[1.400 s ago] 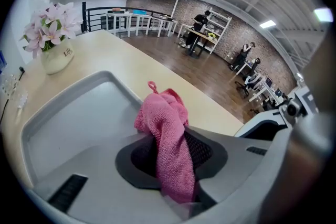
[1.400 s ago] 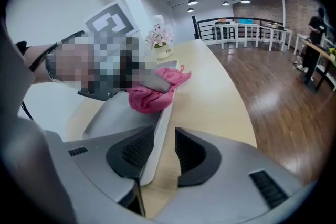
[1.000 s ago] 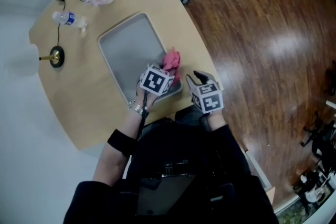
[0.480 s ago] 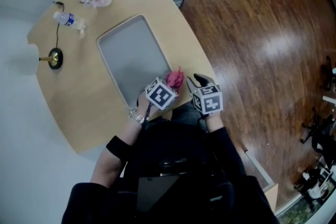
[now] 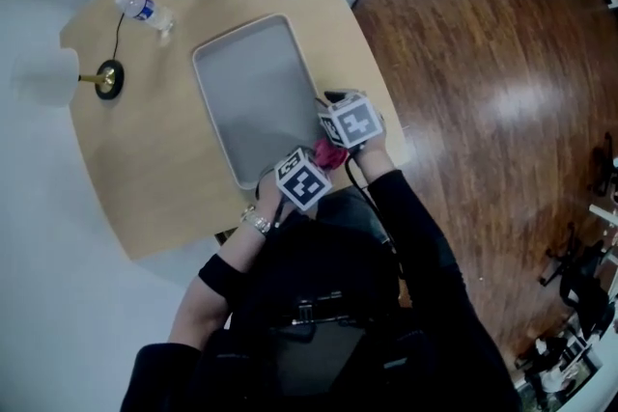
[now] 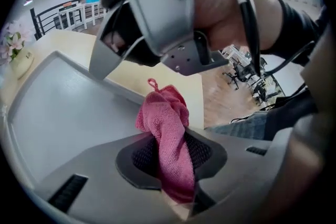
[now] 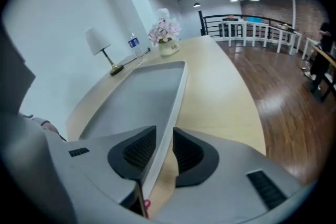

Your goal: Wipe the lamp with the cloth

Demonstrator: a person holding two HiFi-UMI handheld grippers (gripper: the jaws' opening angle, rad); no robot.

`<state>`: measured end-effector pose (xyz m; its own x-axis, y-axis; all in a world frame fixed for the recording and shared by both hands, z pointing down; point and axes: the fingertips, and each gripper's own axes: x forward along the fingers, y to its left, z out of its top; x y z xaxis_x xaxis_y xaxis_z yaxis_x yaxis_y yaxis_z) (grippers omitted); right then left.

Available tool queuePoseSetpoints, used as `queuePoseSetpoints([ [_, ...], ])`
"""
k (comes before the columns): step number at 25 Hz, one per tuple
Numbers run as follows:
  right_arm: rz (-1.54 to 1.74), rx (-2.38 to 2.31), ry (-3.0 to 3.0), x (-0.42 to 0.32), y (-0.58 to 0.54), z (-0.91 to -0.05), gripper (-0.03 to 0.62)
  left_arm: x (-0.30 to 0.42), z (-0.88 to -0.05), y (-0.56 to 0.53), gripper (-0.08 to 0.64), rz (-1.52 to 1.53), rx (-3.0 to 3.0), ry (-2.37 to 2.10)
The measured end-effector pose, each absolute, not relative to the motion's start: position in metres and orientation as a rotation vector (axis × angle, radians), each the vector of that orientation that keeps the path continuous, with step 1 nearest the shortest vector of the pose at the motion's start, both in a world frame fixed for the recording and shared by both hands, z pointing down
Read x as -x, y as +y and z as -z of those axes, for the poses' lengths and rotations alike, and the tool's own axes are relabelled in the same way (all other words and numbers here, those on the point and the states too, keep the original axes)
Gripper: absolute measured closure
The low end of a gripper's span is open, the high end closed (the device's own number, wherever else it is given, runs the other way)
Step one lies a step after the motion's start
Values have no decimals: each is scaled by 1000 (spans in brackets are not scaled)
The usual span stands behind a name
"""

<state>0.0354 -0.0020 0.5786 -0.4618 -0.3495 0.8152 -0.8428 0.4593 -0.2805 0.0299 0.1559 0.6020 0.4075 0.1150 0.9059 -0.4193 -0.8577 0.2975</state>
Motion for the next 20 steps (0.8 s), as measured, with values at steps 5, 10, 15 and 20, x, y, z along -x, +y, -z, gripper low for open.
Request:
queuePoseSetpoints([
  [5, -872, -962, -1996, -30, -5, -596, 523, -19, -599, 154, 448, -1448, -2164, -338],
  [10, -870, -966, -1991, -31, -6, -598, 522, 15, -601, 158, 448, -1450, -2143, -430],
  [15, -849, -980, -1999, -30, -5, -594, 522, 60, -601, 166, 448, -1426, -2110, -544],
  [20, -851, -988, -1993, -29, -6, -591, 522, 114, -603, 174, 448, -1419, -2072, -674],
])
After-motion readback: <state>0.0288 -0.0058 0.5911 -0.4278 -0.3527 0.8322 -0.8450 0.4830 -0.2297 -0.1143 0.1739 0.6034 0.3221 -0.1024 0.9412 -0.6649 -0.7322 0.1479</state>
